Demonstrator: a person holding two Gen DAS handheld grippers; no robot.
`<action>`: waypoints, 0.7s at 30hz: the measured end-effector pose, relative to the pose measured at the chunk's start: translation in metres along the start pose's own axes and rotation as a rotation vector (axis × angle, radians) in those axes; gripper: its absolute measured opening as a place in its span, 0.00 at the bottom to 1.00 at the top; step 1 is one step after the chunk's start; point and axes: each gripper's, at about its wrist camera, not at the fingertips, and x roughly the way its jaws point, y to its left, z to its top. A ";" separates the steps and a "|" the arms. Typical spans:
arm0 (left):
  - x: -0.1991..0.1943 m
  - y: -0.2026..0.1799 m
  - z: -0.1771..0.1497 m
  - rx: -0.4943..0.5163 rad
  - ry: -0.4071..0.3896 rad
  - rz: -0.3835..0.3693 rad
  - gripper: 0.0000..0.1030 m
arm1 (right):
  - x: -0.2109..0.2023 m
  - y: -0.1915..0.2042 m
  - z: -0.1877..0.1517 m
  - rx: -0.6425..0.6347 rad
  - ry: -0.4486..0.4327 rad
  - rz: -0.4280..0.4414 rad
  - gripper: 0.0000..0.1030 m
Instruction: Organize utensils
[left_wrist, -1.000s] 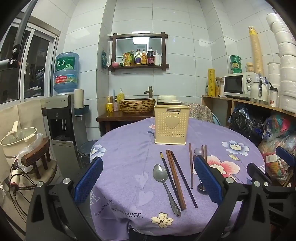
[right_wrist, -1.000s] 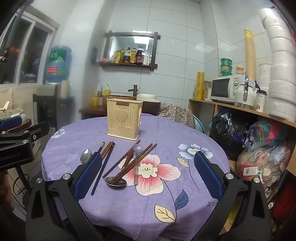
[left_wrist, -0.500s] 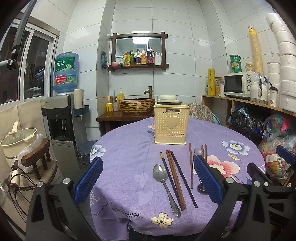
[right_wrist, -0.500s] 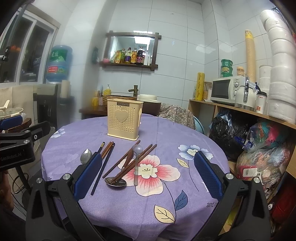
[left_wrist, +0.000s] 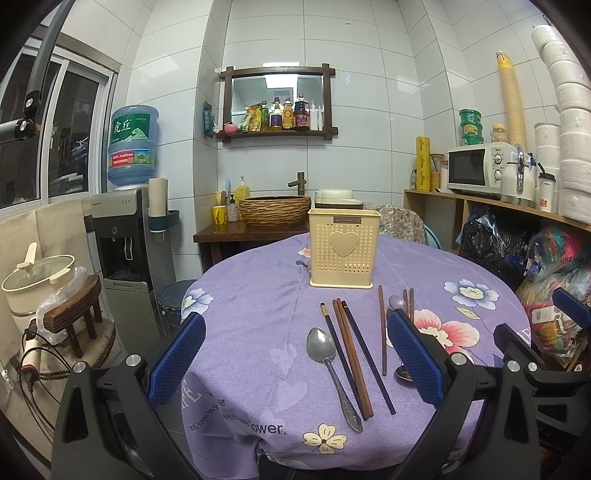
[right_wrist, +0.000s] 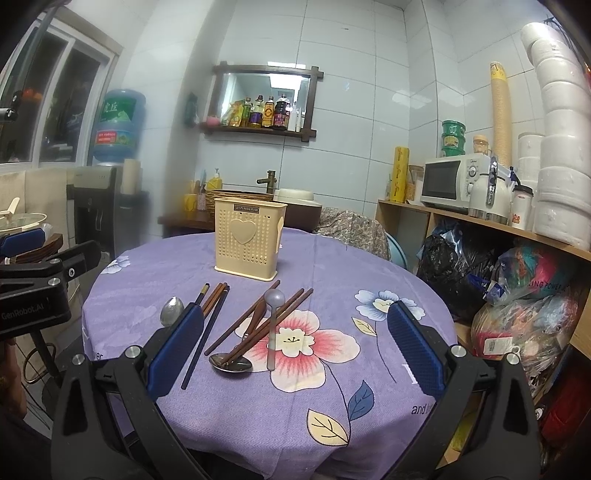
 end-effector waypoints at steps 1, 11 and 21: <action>0.000 0.000 0.000 0.000 -0.001 0.001 0.95 | 0.000 0.000 0.000 0.000 0.001 0.000 0.95; 0.000 0.000 0.000 0.000 -0.001 0.001 0.95 | 0.000 0.000 0.001 -0.003 -0.001 0.000 0.95; 0.000 -0.001 0.000 0.001 -0.002 0.002 0.95 | -0.001 0.001 0.001 -0.005 -0.001 0.001 0.95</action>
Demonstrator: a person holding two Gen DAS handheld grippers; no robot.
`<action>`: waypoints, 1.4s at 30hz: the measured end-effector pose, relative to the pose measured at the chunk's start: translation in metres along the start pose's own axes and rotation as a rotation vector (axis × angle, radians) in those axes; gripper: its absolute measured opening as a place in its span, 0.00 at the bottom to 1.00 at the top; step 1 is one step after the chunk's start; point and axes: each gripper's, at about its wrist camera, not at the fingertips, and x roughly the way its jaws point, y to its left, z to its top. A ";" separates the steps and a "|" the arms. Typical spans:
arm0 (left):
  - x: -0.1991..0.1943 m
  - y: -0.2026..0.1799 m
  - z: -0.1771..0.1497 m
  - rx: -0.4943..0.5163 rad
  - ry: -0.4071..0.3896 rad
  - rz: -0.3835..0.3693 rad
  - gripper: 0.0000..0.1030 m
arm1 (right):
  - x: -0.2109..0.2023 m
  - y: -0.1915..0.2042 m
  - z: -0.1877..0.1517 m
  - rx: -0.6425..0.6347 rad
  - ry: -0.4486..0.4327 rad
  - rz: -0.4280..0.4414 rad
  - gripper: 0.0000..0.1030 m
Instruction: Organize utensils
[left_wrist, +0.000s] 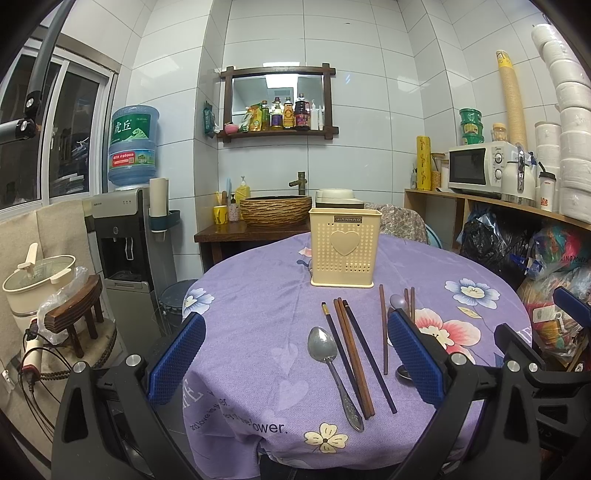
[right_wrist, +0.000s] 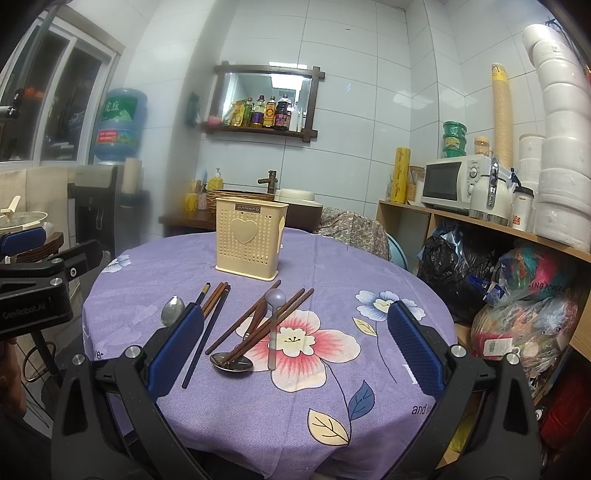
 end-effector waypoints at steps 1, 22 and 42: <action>0.000 0.000 0.000 0.000 0.001 -0.001 0.95 | 0.000 -0.001 0.001 0.000 0.000 0.000 0.95; 0.000 0.000 0.000 0.002 0.000 -0.001 0.95 | 0.000 0.000 0.000 -0.006 -0.003 -0.001 0.95; 0.036 0.019 -0.010 -0.010 0.112 0.004 0.95 | 0.033 -0.009 -0.007 -0.042 0.087 -0.043 0.95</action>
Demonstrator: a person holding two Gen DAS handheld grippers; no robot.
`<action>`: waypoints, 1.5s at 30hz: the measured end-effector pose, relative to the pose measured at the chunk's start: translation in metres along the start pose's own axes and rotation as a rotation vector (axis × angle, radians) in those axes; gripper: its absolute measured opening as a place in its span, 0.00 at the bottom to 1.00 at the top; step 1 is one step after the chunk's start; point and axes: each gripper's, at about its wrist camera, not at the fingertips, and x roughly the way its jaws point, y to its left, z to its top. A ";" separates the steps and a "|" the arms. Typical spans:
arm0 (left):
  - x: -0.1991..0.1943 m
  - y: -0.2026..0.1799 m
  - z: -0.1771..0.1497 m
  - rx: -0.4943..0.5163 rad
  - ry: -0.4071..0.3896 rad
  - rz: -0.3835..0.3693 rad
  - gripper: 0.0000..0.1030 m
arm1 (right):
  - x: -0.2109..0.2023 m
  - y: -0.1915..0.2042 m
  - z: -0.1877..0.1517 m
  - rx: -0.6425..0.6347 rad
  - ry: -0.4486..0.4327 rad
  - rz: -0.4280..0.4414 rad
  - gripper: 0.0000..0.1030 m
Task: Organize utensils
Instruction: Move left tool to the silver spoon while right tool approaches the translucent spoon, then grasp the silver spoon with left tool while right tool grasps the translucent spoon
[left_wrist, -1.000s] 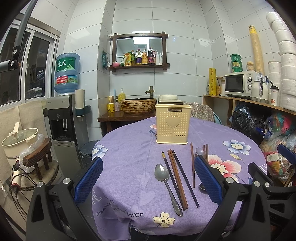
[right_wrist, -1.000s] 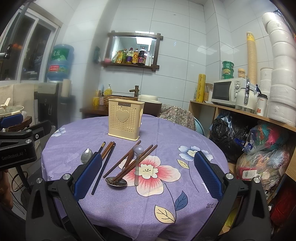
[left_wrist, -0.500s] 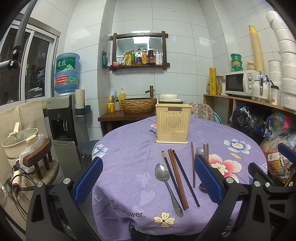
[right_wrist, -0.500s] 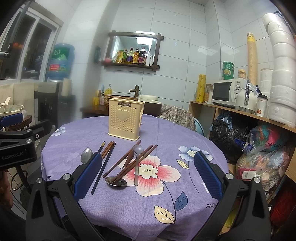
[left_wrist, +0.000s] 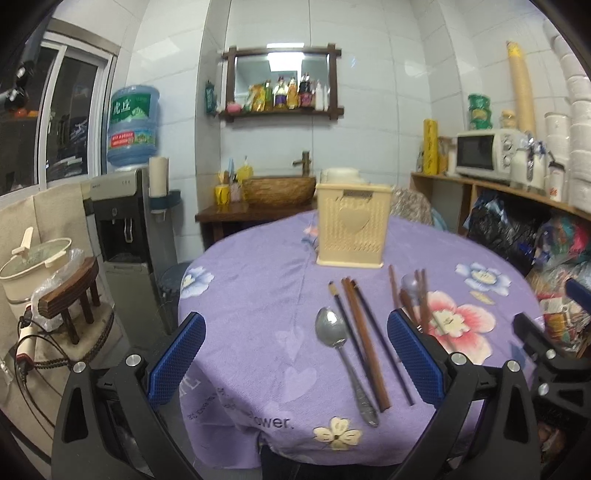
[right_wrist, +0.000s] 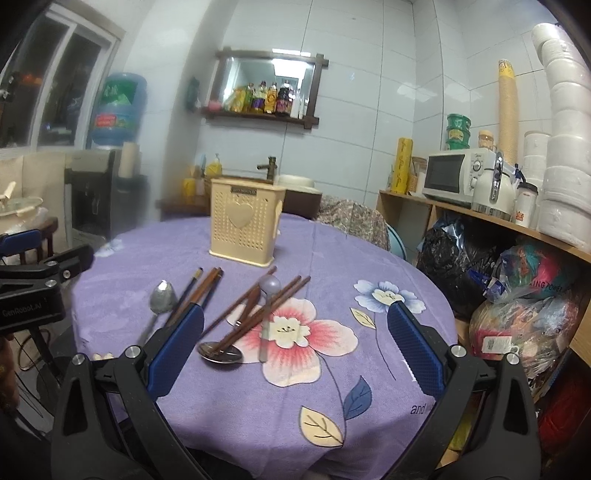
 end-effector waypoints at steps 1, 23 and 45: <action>0.007 0.002 0.000 0.000 0.026 -0.006 0.95 | 0.009 -0.004 0.001 0.004 0.028 -0.008 0.95; 0.111 -0.017 0.009 0.062 0.433 -0.066 0.65 | 0.122 -0.005 0.018 -0.029 0.274 0.101 0.95; 0.144 -0.014 -0.001 0.087 0.535 -0.080 0.30 | 0.159 -0.004 0.032 -0.003 0.345 0.223 0.85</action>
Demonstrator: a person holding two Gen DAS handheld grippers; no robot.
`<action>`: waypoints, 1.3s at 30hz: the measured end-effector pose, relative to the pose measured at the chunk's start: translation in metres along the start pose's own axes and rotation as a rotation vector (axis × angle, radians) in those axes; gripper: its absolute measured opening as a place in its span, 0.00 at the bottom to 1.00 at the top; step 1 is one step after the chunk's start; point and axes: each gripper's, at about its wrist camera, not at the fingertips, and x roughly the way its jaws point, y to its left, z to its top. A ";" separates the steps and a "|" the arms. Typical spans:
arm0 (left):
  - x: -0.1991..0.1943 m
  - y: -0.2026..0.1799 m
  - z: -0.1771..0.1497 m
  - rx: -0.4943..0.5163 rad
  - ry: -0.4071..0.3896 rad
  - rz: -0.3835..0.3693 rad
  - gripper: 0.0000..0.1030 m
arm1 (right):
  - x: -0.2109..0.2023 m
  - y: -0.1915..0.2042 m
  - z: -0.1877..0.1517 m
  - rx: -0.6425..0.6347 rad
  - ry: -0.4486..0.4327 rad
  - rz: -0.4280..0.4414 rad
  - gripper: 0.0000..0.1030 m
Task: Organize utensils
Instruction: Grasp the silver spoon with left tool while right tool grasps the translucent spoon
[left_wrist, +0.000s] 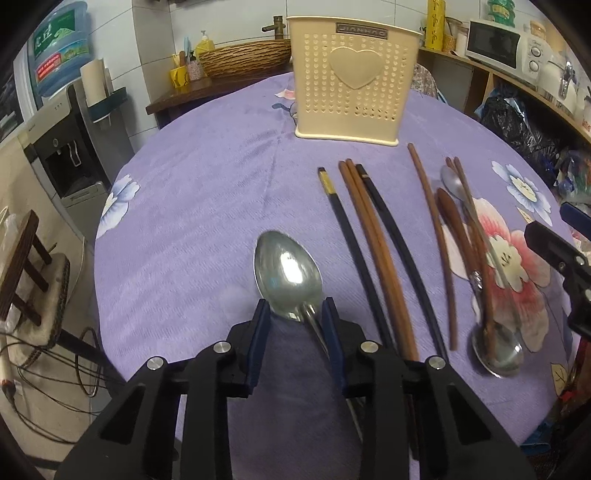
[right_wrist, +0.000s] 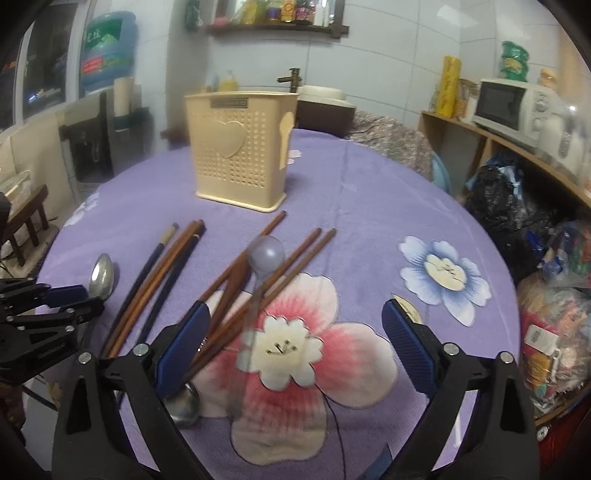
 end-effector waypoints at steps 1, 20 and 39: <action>0.003 0.003 0.005 0.007 0.006 -0.009 0.30 | 0.005 0.000 0.005 0.001 0.007 0.014 0.81; 0.023 0.012 0.032 0.062 0.025 -0.049 0.30 | 0.100 0.008 0.047 0.001 0.207 0.082 0.51; 0.019 0.014 0.041 -0.052 0.029 0.071 0.61 | 0.050 -0.007 0.045 0.061 0.071 0.067 0.36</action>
